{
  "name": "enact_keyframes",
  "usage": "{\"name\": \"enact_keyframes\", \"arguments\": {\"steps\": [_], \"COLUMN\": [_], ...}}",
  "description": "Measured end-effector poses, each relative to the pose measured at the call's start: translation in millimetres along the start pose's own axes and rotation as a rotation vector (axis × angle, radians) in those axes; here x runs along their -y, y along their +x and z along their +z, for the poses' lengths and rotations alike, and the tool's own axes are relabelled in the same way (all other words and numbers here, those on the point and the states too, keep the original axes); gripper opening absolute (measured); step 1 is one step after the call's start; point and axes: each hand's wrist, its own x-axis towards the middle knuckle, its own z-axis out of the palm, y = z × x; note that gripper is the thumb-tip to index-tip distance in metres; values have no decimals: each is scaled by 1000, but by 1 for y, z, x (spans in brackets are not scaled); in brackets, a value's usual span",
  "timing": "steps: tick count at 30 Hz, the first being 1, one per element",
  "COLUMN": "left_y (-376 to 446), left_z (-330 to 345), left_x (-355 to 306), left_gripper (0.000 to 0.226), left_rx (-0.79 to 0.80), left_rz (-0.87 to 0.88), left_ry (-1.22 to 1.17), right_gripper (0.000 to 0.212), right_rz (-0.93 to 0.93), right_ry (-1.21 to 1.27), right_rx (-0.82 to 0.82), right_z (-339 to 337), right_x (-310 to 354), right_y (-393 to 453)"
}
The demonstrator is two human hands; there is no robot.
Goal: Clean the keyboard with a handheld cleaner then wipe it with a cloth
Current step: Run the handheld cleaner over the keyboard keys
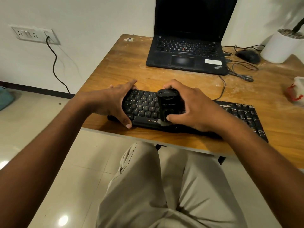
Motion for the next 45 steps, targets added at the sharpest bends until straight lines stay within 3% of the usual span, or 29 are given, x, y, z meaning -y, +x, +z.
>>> {"name": "enact_keyframes", "arguments": {"steps": [4, 12, 20, 27, 31, 37, 42, 45], "left_y": [2, 0, 2, 2, 2, 5, 8, 10], "left_z": [0, 0, 1, 0, 1, 0, 1, 1], "left_x": [2, 0, 1, 3, 2, 7, 14, 17], "left_gripper": [160, 158, 160, 158, 156, 156, 158, 138], "left_rx": [8, -6, 7, -6, -11, -9, -12, -21], "left_rz": [-12, -33, -8, -18, -4, 23, 36, 80], "left_ry": [-1, 26, 14, 8, 3, 15, 11, 26], "right_gripper": [65, 62, 62, 62, 60, 63, 62, 62], "right_rz": [77, -70, 74, -43, -51, 57, -76, -185], "right_ry": [-137, 73, -25, 135, 96, -19, 134, 171], "right_rx": [70, -75, -18, -132, -95, 4, -59, -95], "right_z": [-27, 5, -20, 1, 15, -22, 0, 24], "right_x": [-5, 8, -11, 9, 3, -5, 15, 27], "right_y": [-14, 9, -18, 7, 9, -12, 21, 44]}}
